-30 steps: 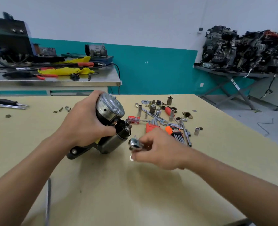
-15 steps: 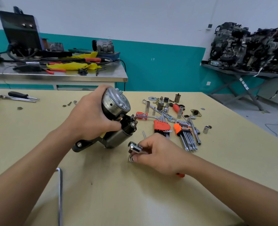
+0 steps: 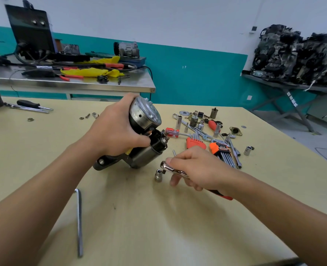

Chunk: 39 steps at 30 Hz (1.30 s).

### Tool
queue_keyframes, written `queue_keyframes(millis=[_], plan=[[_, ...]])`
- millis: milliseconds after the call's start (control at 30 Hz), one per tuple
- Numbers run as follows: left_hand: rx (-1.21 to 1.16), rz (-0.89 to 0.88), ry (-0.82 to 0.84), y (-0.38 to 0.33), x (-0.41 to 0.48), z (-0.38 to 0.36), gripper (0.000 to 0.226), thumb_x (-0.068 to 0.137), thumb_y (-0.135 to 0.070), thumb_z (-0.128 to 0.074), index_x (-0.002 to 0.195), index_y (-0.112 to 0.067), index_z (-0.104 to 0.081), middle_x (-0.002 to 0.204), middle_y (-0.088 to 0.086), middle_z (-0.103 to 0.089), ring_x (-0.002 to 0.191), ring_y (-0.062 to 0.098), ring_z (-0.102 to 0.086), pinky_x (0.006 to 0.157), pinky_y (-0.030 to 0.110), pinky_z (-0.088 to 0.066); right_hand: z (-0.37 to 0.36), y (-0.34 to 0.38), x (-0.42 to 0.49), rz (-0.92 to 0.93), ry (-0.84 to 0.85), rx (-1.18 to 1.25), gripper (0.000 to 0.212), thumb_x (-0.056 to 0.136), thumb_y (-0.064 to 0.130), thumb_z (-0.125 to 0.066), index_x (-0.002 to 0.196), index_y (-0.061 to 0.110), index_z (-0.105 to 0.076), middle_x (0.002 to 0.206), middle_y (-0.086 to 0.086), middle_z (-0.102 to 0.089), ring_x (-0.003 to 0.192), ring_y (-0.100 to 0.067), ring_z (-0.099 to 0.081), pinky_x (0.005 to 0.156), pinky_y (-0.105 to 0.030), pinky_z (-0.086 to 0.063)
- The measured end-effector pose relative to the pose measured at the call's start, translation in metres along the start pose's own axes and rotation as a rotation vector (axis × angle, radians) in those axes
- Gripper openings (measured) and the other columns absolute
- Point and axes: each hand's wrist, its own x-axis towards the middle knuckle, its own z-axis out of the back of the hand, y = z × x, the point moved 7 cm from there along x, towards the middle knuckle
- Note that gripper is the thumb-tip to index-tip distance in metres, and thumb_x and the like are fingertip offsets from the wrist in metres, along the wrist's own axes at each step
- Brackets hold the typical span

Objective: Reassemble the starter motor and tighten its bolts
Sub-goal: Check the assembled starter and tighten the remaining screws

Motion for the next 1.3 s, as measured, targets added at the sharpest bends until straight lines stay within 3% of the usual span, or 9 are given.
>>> queue_keyframes(millis=[67,200,367,733,933,1033,1133,1233,1300], plan=[[0.001,0.008,0.009,0.001,0.001,-0.001,0.093,0.043,-0.049,-0.072,0.131,-0.032,-0.046,0.1,-0.023,-0.06,0.091,0.001,-0.059,0.07,0.017,-0.047,-0.003,-0.002,0.0,-0.015,-0.005,0.01,0.039,0.101,0.037,-0.054,0.089,0.005,-0.073,0.066,-0.003,-0.072,0.052,-0.019,-0.04,0.045,-0.025,-0.032],[-0.005,0.02,0.007,0.002,0.002,-0.001,0.09,0.045,-0.045,-0.074,0.13,-0.033,-0.047,0.099,-0.023,-0.06,0.09,-0.001,-0.059,0.069,0.017,-0.048,-0.003,0.002,0.003,-0.017,-0.04,0.052,0.039,0.097,0.033,-0.061,0.063,0.019,-0.074,0.057,-0.003,-0.064,0.039,-0.012,-0.04,0.041,-0.022,-0.034],[-0.003,0.014,0.008,0.002,0.002,0.0,0.089,0.045,-0.046,-0.074,0.129,-0.031,-0.047,0.1,-0.023,-0.06,0.091,0.001,-0.06,0.071,0.019,-0.051,0.0,0.0,0.013,-0.068,-0.112,0.123,0.027,0.093,0.03,-0.067,0.082,0.009,-0.077,0.052,-0.003,-0.059,0.039,-0.015,-0.039,0.039,-0.021,-0.033],[0.009,0.024,0.007,0.002,0.003,0.0,0.088,0.046,-0.046,-0.074,0.128,-0.03,-0.047,0.1,-0.021,-0.06,0.091,0.003,-0.059,0.071,0.022,-0.052,-0.004,-0.005,0.02,-0.075,-0.12,0.025,0.034,0.09,0.035,-0.068,0.081,0.003,-0.076,0.053,-0.003,-0.06,0.043,-0.019,-0.042,0.04,-0.02,-0.033],[0.014,0.035,-0.002,0.0,0.0,0.002,0.088,0.046,-0.045,-0.075,0.128,-0.029,-0.048,0.101,-0.017,-0.063,0.09,0.01,-0.062,0.077,0.037,-0.057,-0.01,-0.004,0.024,0.026,-0.246,-0.172,0.039,0.091,0.041,-0.064,0.078,0.004,-0.072,0.054,-0.002,-0.055,0.047,-0.015,-0.042,0.053,-0.026,-0.035],[0.02,0.041,-0.001,0.0,0.001,0.002,0.089,0.047,-0.044,-0.075,0.13,-0.029,-0.048,0.101,-0.019,-0.061,0.09,0.007,-0.061,0.077,0.035,-0.056,-0.019,0.002,0.019,0.14,-0.166,-0.162,0.029,0.099,0.036,-0.056,0.093,0.017,-0.076,0.044,0.013,-0.051,0.041,-0.006,-0.039,0.048,-0.02,-0.034],[0.032,0.03,-0.002,0.001,0.001,0.001,0.089,0.047,-0.044,-0.075,0.129,-0.03,-0.047,0.099,-0.019,-0.06,0.09,0.011,-0.061,0.076,0.033,-0.055,-0.007,0.01,0.006,0.214,-0.13,-0.058,0.025,0.096,0.05,-0.057,0.101,0.034,-0.076,0.042,0.02,-0.048,0.037,0.001,-0.04,0.04,-0.009,-0.03],[0.037,0.03,0.005,0.003,0.002,0.0,0.091,0.047,-0.046,-0.076,0.131,-0.03,-0.045,0.101,-0.016,-0.061,0.091,0.013,-0.061,0.075,0.033,-0.055,0.035,0.02,0.001,0.286,-0.266,0.102,0.013,0.092,0.047,-0.065,0.094,0.037,-0.071,0.051,0.023,-0.057,0.038,0.003,-0.044,0.039,-0.009,-0.034],[0.034,0.044,0.011,0.004,0.004,0.0,0.092,0.046,-0.046,-0.075,0.132,-0.03,-0.045,0.1,-0.017,-0.06,0.091,0.01,-0.06,0.074,0.03,-0.054,0.059,0.026,0.006,0.341,-0.366,0.124,0.018,0.095,0.042,-0.062,0.108,0.03,-0.068,0.052,0.025,-0.058,0.04,0.002,-0.046,0.044,-0.015,-0.037]])
